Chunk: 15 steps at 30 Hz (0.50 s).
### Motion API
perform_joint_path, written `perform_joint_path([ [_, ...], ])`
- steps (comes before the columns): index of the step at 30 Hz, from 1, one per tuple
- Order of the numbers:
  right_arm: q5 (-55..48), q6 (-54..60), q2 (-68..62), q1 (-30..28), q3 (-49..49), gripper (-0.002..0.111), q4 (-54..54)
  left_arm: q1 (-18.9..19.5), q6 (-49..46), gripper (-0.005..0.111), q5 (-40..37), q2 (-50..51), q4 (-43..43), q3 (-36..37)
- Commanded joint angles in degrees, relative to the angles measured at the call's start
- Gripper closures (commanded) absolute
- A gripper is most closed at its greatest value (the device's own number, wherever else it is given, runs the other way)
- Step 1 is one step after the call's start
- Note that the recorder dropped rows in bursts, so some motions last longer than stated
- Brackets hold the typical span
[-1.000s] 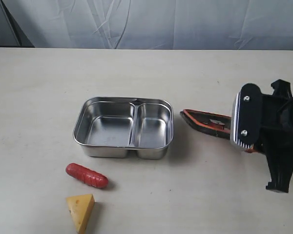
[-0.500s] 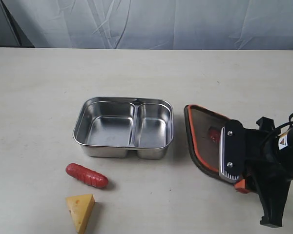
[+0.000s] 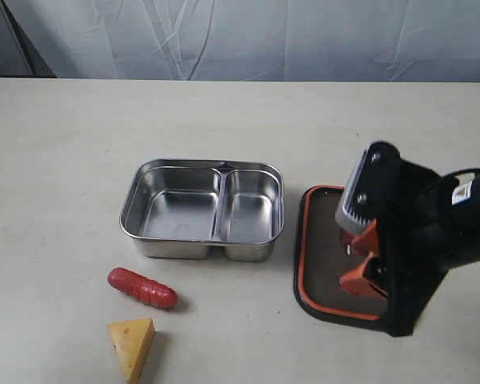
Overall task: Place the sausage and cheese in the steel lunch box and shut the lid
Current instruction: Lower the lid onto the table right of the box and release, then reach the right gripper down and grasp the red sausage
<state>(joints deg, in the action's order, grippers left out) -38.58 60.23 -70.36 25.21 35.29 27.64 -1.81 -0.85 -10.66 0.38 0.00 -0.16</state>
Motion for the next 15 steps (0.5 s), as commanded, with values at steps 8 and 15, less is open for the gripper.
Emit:
perform_joint_path([
  [8, 0.45, -0.92, -2.12, 9.89, 9.90, 0.059, 10.24, -0.38, -0.03, 0.107, 0.30, -0.38, 0.00, 0.16],
  [15, 7.19, -0.92, -13.88, 17.61, 15.23, 0.059, 9.52, -0.38, -0.03, 0.107, 0.30, -0.38, 0.00, 0.16],
])
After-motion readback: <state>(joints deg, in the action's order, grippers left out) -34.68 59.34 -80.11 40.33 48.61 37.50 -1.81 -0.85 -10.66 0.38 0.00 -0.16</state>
